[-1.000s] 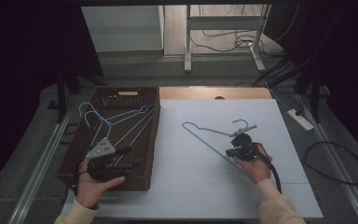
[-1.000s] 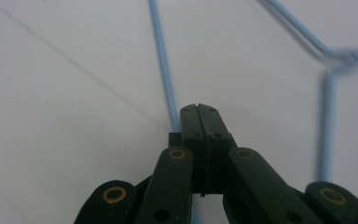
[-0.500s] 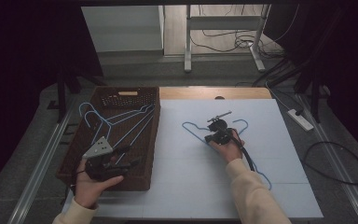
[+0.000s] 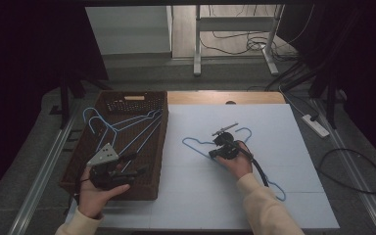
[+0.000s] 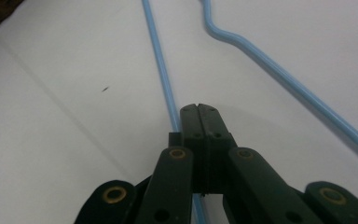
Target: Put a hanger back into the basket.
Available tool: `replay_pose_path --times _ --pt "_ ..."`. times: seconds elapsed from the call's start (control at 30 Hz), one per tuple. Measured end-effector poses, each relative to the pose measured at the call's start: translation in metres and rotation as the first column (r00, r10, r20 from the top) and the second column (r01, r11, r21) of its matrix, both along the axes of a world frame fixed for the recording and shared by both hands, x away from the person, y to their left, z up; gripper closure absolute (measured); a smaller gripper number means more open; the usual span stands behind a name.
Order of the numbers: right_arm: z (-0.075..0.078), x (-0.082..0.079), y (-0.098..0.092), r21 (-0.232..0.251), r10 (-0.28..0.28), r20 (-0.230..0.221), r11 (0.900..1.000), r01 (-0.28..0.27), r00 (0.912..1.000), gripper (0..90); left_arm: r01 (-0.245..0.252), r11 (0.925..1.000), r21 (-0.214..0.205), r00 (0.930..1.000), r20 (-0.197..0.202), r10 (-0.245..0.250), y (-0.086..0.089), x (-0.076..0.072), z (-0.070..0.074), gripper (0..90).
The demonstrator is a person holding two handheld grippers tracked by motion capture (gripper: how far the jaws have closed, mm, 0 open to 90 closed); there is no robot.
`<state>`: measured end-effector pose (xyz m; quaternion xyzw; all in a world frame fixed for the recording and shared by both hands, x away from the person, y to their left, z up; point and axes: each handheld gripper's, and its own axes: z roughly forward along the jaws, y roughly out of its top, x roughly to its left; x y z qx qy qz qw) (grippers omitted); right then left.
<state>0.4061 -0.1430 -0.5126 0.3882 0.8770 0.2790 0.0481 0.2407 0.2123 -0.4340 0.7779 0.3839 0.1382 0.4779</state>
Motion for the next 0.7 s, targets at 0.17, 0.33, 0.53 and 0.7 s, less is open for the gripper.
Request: replay_pose_path --times 0.17,0.33,0.53,0.7 --pt "0.000 -0.018 0.001 -0.001 0.045 -0.006 0.9990 -0.045 0.9990 90.0 0.001 1.0000 -0.001 1.0000 0.001 -0.001 0.000 0.000 0.000 35.8" --pt "0.001 -0.043 -0.002 -0.015 0.093 -0.009 0.9956 -0.093 0.9957 90.0 0.001 1.0000 0.001 1.0000 0.000 -0.001 -0.001 0.000 0.000 35.8" --pt "0.003 -0.064 -0.006 -0.012 0.131 -0.017 0.9913 -0.131 0.9913 90.0 0.001 1.0000 0.001 1.0000 0.000 -0.001 -0.001 0.000 0.000 35.8" --pt "0.001 -0.078 -0.007 -0.008 0.168 -0.038 0.9858 -0.168 0.9851 90.0 0.005 1.0000 0.005 1.0000 -0.001 -0.005 -0.002 0.000 0.000 35.8"
